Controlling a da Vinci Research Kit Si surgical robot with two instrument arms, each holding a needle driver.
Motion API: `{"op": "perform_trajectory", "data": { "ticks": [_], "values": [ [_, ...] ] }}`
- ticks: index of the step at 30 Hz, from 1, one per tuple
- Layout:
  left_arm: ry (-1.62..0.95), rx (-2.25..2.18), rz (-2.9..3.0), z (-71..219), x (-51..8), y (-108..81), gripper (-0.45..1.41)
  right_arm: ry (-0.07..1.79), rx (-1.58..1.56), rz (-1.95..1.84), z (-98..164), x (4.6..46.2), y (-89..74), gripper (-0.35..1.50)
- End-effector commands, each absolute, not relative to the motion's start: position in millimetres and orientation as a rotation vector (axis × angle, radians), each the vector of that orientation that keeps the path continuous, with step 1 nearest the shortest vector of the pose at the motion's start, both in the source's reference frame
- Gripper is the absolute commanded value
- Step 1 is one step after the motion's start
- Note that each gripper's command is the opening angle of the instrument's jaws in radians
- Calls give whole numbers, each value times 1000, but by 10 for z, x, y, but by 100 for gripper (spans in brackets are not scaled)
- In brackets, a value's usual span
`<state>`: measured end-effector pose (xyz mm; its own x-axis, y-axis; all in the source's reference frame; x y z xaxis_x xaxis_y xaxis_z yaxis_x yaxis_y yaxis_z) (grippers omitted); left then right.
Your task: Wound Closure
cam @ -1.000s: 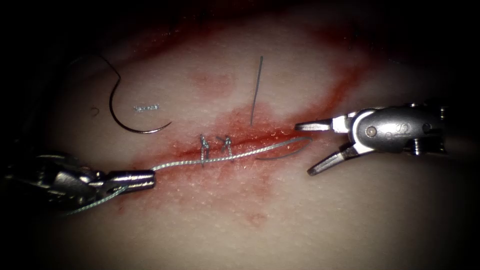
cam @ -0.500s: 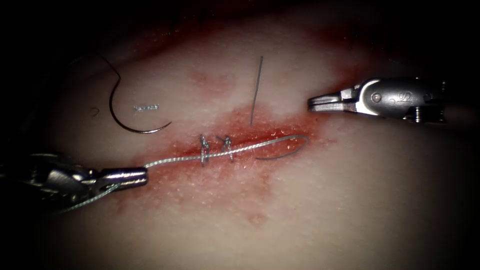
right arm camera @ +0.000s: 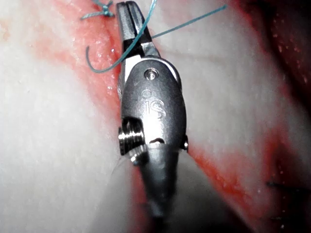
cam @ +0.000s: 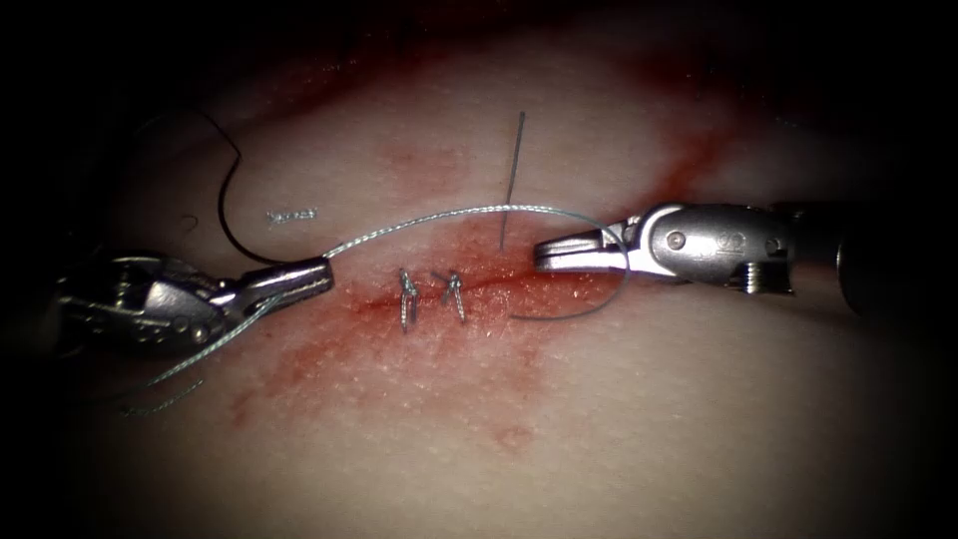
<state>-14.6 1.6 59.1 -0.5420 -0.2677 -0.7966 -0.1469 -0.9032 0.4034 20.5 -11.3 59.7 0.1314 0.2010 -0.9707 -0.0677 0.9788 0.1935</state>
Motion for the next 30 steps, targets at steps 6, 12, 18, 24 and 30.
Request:
{"op": "perform_trajectory", "data": {
  "ticks": [6, 12, 18, 24, 30],
  "values": [
    [-677, 1424, -2706, 632, -175, 9, -45, 1510, 126, 229, 594, 231, -115, -35],
    [-655, 1406, -2734, 660, -200, 4, -45, 1526, 131, 245, 595, 238, -119, -35],
    [-600, 1406, -2714, 675, -235, -5, -45, 1544, 97, 303, 593, 249, -121, -35],
    [-551, 1411, -2689, 679, -258, -19, -45, 1487, 2, 403, 592, 253, -118, -20],
    [-534, 1426, -2684, 666, -259, -24, -45, 1433, -65, 462, 596, 257, -115, 78]
  ]
}}
